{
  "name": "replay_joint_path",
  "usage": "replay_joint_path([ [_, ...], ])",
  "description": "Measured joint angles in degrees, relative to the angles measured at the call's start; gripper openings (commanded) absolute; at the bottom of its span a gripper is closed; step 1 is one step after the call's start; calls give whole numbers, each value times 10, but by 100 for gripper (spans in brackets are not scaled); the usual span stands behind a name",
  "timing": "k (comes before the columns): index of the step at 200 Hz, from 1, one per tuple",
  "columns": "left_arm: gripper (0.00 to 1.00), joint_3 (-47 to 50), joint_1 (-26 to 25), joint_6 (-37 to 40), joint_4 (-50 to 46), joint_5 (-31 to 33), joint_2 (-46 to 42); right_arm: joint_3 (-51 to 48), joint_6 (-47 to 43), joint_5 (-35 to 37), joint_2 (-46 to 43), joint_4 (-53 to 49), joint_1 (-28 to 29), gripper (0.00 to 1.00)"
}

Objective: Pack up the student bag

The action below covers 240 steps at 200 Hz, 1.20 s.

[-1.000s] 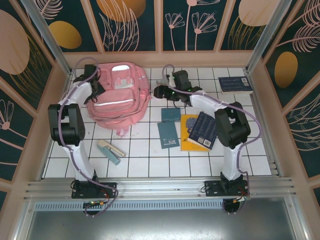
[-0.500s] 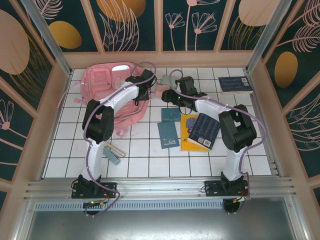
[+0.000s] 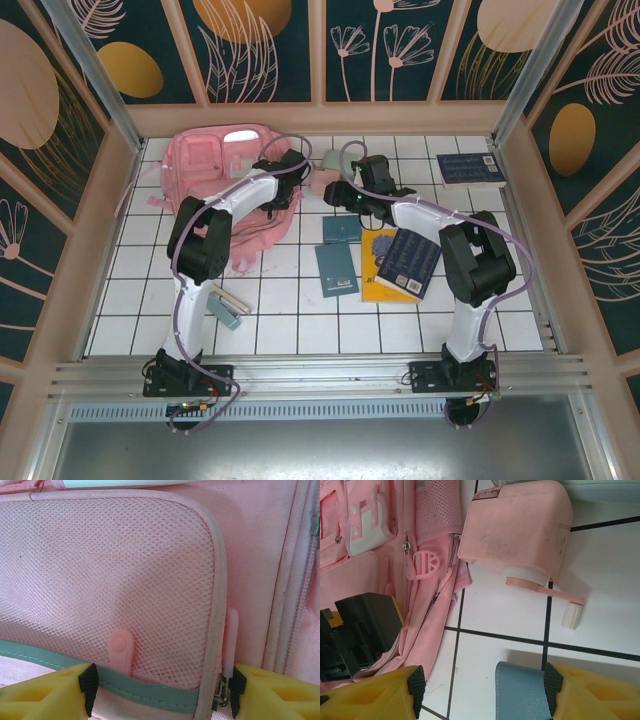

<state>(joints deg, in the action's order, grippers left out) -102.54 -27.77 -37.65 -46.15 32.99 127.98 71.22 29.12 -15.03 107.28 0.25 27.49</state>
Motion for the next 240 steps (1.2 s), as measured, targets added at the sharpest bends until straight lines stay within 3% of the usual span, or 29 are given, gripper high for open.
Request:
replay_joint_path([
  [68,68,66,8,31,39,-26,-41,7,0,0,0,-3,13,66],
  [83,64,75,10,43,49,-31,-46,9,-1,0,0,-3,15,66],
  [131,12,85,23,116,79,-64,-47,22,-2,0,2,-10,26,66],
  [147,0,91,34,137,87,-89,-50,28,-3,0,5,-12,31,66],
  [197,0,98,63,158,91,-157,-83,58,0,-12,32,-25,41,65],
  [240,0,102,69,163,85,-176,-128,130,24,-31,106,-40,58,61],
])
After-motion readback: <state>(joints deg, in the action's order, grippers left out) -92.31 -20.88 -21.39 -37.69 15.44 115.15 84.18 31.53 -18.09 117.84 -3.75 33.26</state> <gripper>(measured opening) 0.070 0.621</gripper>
